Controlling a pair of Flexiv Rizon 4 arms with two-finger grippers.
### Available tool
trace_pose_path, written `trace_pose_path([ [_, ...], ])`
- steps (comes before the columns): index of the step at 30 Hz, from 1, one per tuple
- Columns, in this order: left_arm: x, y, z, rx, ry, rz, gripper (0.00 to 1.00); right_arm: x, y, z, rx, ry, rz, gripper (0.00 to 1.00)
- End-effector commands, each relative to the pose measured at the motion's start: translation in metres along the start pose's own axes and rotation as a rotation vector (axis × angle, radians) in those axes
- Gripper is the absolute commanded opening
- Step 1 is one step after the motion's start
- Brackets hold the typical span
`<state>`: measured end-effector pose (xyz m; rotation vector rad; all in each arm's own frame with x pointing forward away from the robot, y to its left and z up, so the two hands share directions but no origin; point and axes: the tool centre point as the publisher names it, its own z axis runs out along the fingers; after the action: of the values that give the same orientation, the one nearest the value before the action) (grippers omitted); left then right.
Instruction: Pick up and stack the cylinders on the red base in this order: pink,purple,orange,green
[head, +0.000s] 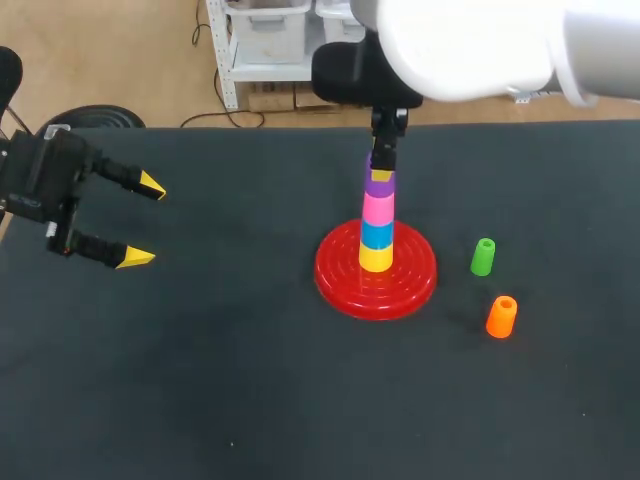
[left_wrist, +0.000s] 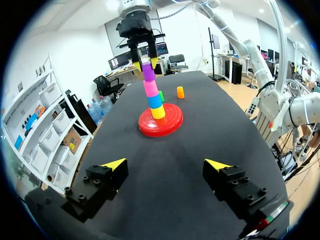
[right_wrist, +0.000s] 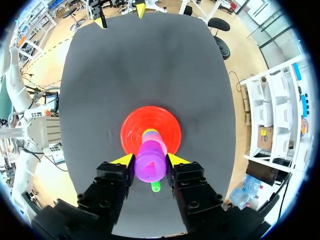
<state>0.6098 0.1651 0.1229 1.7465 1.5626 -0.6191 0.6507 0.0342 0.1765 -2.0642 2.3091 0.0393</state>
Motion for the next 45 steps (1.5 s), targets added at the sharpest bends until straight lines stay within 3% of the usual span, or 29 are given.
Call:
trace_pose_path([
  [1, 0.001, 0.0, 0.0, -0.001, -0.003, 0.003, 1.0, 0.002, -0.002, 0.003, 0.0, -0.002, 0.0, 0.0],
  [45, 0.001, 0.0, 0.0, -0.001, -0.003, 0.003, 1.0, 0.003, -0.009, 0.015, -0.049, -0.009, -0.001, 0.0],
])
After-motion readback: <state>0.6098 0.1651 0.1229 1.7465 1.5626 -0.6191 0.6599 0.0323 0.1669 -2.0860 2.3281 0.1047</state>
